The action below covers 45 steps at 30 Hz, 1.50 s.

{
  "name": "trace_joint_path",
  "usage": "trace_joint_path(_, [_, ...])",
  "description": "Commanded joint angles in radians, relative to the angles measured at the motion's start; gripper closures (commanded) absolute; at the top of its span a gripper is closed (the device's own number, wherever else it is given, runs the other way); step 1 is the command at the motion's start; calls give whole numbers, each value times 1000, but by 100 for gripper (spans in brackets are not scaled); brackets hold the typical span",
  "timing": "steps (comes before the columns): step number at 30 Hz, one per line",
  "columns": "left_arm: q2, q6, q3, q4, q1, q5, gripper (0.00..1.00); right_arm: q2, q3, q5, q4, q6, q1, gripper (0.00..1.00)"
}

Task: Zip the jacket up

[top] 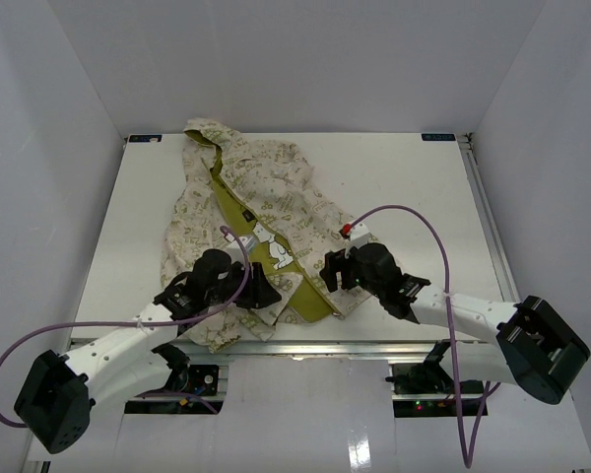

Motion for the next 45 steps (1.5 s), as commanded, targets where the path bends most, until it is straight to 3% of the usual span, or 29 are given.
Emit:
trace_joint_path(1, [-4,-58,35,-105,-36,-157,43,-33,52,23,-4,6,8,23])
trace_joint_path(5, [-17,-160,64,-161,-36,-406,39,-35,102,61,-40,18,4,22])
trace_joint_path(7, [4,-232,61,-162,-33,-524,45,-11,143,51,-51,15,-11,22])
trace_joint_path(10, [66,-326,51,-164,3,-580,52,36,190,29,-90,7,-38,21])
trace_joint_path(13, [134,-334,14,-74,70,-572,52,69,184,23,-91,11,-62,21])
trace_joint_path(17, [326,-250,29,14,323,-456,59,120,176,45,-81,42,-81,22])
trace_joint_path(22, [420,-189,98,98,440,-397,62,161,173,71,-68,58,-83,22])
trace_joint_path(26, [626,-135,295,69,552,-436,61,168,107,5,61,95,-42,23])
trace_joint_path(33, [1025,-41,617,33,725,-426,57,207,115,31,39,81,9,23])
trace_joint_path(39, [1065,-3,739,17,818,-349,52,194,112,-2,58,59,24,23])
trace_joint_path(42, [955,-5,670,77,797,-269,45,202,127,-42,75,20,31,23])
trace_joint_path(45, [750,25,585,90,720,-252,37,232,164,-34,39,3,59,28])
